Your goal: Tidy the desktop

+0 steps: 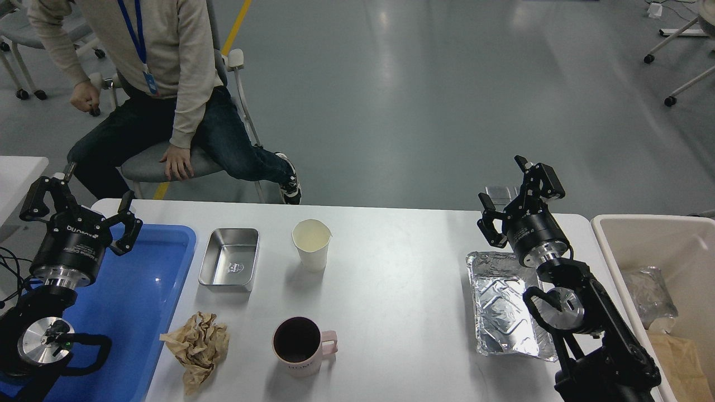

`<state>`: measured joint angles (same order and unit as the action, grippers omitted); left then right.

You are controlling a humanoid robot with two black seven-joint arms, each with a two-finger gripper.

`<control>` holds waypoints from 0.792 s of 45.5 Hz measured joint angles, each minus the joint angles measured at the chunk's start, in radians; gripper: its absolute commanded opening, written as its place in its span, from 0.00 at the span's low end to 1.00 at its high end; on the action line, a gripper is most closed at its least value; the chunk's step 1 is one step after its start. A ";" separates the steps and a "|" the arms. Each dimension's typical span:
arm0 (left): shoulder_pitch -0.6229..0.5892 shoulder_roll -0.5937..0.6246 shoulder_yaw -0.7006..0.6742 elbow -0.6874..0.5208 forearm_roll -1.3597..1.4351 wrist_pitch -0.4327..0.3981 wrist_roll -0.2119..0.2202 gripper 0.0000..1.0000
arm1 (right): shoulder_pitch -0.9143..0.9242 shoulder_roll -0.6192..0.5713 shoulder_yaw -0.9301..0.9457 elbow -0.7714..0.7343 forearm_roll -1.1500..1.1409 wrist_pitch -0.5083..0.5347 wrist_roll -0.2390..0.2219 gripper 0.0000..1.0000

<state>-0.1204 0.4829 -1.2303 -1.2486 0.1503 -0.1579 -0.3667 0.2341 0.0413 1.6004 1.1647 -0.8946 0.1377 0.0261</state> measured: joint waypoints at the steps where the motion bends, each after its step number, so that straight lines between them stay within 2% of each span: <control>1: 0.000 0.000 0.000 0.000 0.000 0.000 0.000 0.96 | -0.002 -0.001 0.000 0.001 0.000 0.000 0.000 1.00; 21: -0.003 -0.001 -0.012 0.001 -0.001 -0.003 -0.003 0.96 | -0.006 -0.001 0.001 0.003 0.001 0.004 0.000 1.00; 36: -0.010 0.007 0.007 0.001 -0.001 0.027 -0.003 0.96 | -0.005 0.006 -0.002 0.000 0.001 0.005 0.000 1.00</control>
<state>-0.1299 0.4903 -1.2229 -1.2472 0.1498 -0.1305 -0.3698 0.2292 0.0471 1.5980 1.1649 -0.8936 0.1427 0.0261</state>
